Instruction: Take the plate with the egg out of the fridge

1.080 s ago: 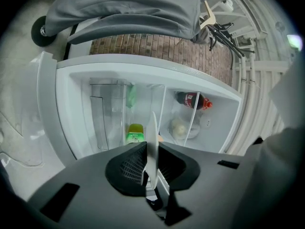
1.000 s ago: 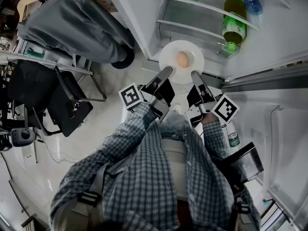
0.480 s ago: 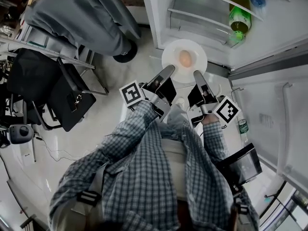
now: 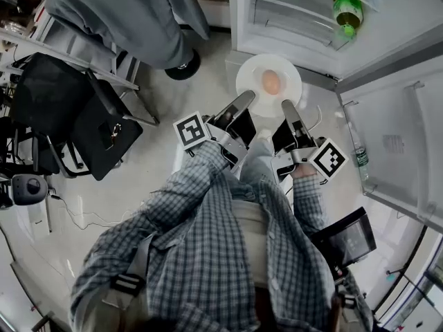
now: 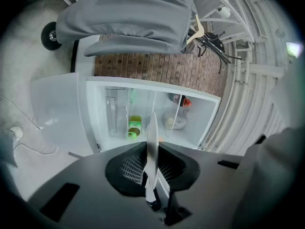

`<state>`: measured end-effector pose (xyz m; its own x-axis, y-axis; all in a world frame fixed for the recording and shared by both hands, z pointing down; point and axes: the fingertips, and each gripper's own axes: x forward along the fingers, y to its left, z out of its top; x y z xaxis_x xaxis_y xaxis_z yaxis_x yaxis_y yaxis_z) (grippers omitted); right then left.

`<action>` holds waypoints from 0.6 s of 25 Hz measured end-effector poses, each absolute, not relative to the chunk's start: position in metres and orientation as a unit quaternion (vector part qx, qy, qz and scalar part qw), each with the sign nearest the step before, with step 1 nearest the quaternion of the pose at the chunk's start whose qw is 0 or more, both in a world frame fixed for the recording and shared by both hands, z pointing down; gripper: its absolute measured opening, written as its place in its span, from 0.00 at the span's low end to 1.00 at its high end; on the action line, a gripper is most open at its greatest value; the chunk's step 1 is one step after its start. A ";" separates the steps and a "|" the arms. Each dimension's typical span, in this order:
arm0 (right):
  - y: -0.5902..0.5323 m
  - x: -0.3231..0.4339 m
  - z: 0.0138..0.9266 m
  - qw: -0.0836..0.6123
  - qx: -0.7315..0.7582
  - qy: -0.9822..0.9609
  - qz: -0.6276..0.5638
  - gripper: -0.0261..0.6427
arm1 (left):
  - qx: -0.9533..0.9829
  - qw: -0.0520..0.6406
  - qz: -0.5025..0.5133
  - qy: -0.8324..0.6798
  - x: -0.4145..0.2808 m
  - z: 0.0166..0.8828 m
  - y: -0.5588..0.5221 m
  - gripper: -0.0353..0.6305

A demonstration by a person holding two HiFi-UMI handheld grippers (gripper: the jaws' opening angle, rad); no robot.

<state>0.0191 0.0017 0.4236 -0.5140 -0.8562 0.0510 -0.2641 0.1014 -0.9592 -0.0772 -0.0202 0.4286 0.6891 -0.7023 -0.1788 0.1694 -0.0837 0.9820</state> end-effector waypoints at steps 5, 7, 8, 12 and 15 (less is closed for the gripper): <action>0.036 0.013 0.422 0.287 -0.418 0.678 -0.532 0.11 | 0.655 0.652 -0.329 -0.193 -0.081 0.426 0.011 0.14; 0.045 0.012 0.422 0.284 -0.422 0.678 -0.531 0.11 | 0.655 0.654 -0.324 -0.195 -0.083 0.427 0.020 0.14; 0.048 0.011 0.422 0.282 -0.423 0.679 -0.530 0.11 | 0.655 0.655 -0.323 -0.195 -0.085 0.427 0.023 0.14; 0.053 0.010 0.423 0.284 -0.418 0.677 -0.535 0.11 | 0.656 0.652 -0.325 -0.197 -0.085 0.426 0.028 0.14; 0.056 0.010 0.422 0.281 -0.414 0.678 -0.539 0.11 | 0.654 0.651 -0.326 -0.204 -0.086 0.424 0.032 0.14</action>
